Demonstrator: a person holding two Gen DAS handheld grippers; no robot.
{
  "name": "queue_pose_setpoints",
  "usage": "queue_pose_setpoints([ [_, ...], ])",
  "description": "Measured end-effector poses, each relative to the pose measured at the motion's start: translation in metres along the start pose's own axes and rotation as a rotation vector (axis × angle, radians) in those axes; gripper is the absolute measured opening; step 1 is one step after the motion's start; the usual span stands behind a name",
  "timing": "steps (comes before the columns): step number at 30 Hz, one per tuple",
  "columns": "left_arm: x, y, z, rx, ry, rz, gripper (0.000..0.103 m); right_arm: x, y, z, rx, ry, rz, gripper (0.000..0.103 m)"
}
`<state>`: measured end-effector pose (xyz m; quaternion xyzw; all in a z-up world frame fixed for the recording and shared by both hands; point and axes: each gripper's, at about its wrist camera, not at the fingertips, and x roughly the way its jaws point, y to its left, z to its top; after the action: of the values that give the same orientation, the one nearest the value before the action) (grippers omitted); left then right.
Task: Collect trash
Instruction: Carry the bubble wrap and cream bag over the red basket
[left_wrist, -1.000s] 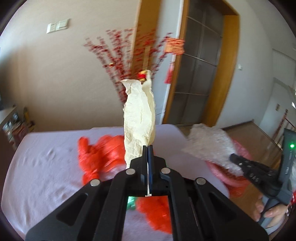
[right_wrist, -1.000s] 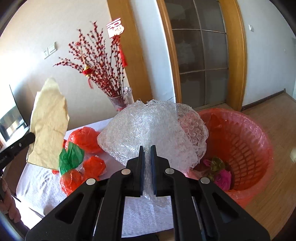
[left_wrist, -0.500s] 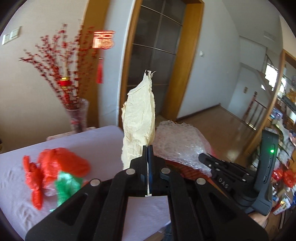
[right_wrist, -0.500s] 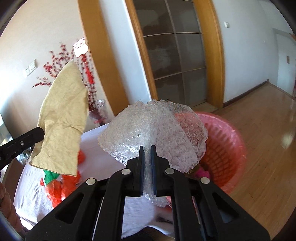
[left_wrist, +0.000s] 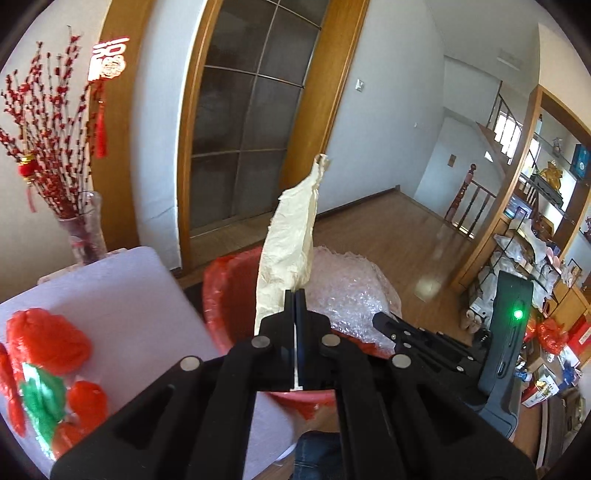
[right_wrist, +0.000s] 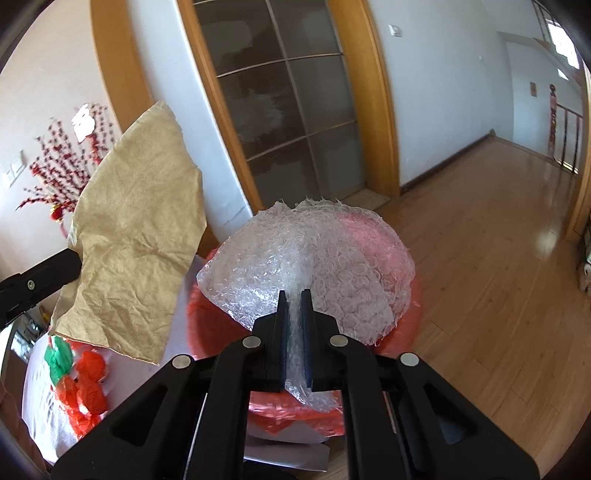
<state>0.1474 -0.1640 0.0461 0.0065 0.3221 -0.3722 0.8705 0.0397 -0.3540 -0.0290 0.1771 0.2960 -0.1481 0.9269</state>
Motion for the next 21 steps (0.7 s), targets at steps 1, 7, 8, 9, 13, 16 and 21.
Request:
queue_pose_setpoints([
  [1, 0.006, -0.001, 0.001, -0.002, 0.003, -0.005, 0.002, 0.002, -0.004, 0.001, 0.009, 0.001, -0.006, 0.007],
  [7, 0.034, -0.005, -0.003, -0.023, 0.023, -0.006, 0.002, 0.006, -0.019, 0.005, 0.038, -0.002, -0.025, 0.007],
  [8, 0.037, -0.005, -0.004, -0.025, 0.026, -0.004, 0.002, 0.007, -0.020, 0.006, 0.041, -0.004, -0.026, 0.007],
  [9, 0.040, -0.005, -0.005, -0.026, 0.029, -0.002, 0.002, 0.008, -0.022, 0.007, 0.046, -0.007, -0.028, 0.007],
  [13, 0.055, -0.008, -0.012, -0.019, 0.042, 0.013, 0.002, 0.006, -0.023, 0.007, 0.055, -0.017, -0.030, 0.007],
  [16, 0.066, -0.009, -0.013, -0.019, 0.052, 0.017, 0.002, 0.007, -0.021, 0.008, 0.060, -0.024, -0.027, 0.007],
  [21, 0.077, -0.010, -0.014, -0.015, 0.060, 0.017, 0.002, 0.006, -0.022, 0.013, 0.057, -0.038, -0.010, 0.007],
])
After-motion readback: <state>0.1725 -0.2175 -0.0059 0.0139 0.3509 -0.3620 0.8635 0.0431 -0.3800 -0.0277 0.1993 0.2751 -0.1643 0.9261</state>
